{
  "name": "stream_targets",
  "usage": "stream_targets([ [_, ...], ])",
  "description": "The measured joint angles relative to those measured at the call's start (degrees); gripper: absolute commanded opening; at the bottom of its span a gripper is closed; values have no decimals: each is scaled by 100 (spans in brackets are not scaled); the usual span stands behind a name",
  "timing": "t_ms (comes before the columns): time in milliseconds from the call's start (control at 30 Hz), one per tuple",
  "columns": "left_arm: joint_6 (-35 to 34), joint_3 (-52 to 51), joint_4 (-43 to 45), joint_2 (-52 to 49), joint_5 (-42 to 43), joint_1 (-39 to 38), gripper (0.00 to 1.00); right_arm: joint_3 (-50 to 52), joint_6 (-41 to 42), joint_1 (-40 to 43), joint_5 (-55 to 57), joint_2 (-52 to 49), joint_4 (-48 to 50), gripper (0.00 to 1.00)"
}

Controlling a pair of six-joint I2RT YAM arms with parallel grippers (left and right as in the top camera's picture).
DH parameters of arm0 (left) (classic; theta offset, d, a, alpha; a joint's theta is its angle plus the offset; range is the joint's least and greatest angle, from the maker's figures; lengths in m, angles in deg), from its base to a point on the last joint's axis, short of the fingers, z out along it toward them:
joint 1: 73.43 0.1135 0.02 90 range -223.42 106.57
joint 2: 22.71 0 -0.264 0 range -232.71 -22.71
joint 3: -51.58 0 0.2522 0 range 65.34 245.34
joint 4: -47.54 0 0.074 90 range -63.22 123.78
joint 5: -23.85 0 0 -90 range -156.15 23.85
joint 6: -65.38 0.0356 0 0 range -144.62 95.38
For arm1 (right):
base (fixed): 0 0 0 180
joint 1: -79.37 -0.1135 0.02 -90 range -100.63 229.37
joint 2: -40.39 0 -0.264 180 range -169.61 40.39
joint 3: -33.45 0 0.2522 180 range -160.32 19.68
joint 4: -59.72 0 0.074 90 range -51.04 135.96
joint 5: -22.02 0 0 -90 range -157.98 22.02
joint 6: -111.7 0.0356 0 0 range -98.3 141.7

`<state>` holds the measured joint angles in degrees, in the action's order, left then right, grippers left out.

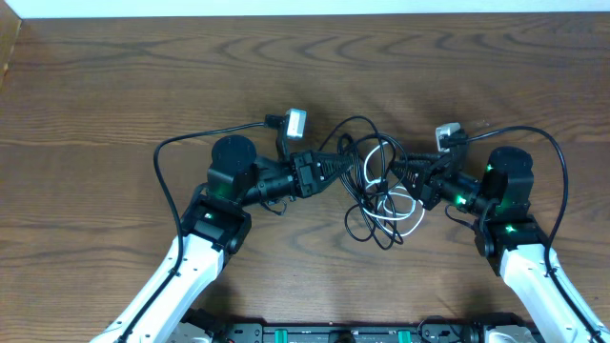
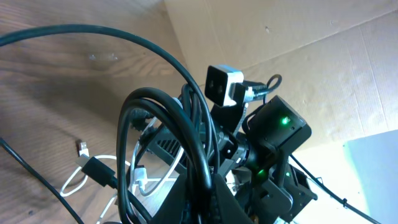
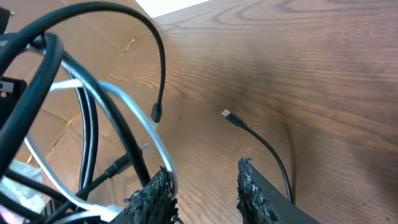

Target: Untangle cables

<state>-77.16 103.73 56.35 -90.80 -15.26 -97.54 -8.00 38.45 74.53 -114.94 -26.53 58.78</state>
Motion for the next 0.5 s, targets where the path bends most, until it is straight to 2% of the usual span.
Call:
stream_targets([
  [167, 0, 0, 90, 0, -2, -140, 8, 0, 321, 0, 9, 0, 79, 26],
  [200, -2, 0, 125, 0, -2, -160, 8, 0, 396, 0, 9, 0, 103, 21],
  [267, -2, 0, 155, 0, -2, -188, 8, 0, 599, 0, 13, 0, 151, 4],
  [300, 0, 0, 164, 0, -4, -192, 8, 0, 688, -2, 11, 0, 162, 1],
  [500, -2, 0, 173, 0, -17, -192, 8, 0, 951, -2, 48, 0, 151, 1],
])
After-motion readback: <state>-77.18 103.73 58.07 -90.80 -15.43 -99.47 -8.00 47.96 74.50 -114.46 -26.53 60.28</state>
